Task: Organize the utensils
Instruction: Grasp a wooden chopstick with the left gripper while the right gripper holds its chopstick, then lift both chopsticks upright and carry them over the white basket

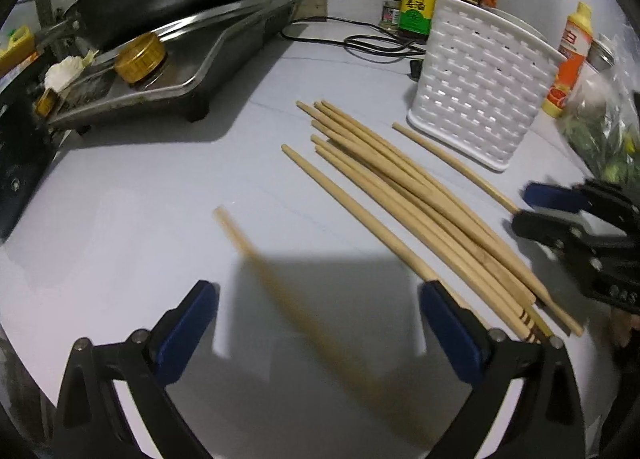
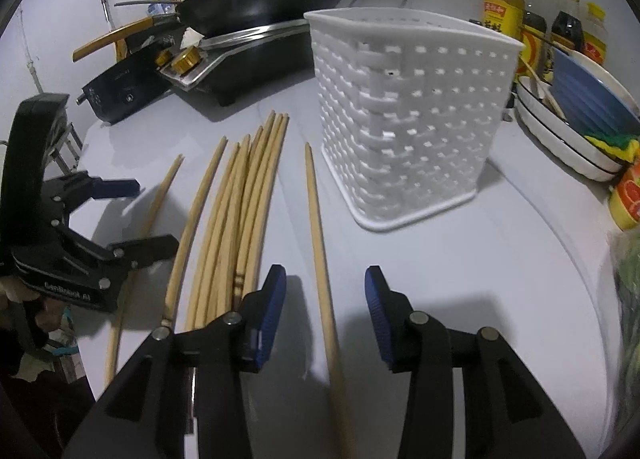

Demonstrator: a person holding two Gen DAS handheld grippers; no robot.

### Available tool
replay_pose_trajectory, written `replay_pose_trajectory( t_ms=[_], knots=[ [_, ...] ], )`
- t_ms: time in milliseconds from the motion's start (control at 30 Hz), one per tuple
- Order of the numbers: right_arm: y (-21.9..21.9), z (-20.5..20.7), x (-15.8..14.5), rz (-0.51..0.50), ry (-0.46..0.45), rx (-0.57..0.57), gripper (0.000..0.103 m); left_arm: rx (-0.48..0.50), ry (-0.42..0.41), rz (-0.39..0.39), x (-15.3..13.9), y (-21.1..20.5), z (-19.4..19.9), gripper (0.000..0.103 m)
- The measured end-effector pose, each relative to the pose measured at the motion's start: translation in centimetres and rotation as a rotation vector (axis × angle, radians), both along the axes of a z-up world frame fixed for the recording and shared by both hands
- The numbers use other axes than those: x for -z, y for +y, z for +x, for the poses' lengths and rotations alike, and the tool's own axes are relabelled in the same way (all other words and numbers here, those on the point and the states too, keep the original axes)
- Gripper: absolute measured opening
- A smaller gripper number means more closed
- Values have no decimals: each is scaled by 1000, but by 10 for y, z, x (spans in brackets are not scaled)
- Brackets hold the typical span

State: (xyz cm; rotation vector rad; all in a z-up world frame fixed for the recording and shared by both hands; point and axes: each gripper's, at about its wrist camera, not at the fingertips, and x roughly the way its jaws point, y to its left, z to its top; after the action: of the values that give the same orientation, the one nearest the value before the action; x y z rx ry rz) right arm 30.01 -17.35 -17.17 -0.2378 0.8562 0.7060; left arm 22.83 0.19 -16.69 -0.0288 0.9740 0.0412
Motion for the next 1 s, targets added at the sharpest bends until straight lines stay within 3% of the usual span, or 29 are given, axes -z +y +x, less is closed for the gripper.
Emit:
replay_pose_trajectory(
  t_ms=[133,267,400,500,600,767,1000],
  knots=[
    [10,9,0,-23,-15,-3,37,25,-18,-2,-5,-3,-5,76],
    [20,10,0,-68,-44,-22,6,13,-48,-10,-7,1,-17,52],
    [26,8,-1,-80,-38,-37,5,-18,-79,-22,-7,9,-30,26],
    [25,3,-4,-68,-33,-52,5,-20,-83,-41,-8,12,-33,13],
    [24,-3,-17,-25,-38,-55,5,-8,-80,-102,-7,14,-35,7],
    [19,-12,-38,37,-56,-56,5,-1,-86,-178,-7,14,-36,6],
    [1,-16,-71,133,-86,-34,5,16,-139,-175,-21,11,-37,6]
  ],
)
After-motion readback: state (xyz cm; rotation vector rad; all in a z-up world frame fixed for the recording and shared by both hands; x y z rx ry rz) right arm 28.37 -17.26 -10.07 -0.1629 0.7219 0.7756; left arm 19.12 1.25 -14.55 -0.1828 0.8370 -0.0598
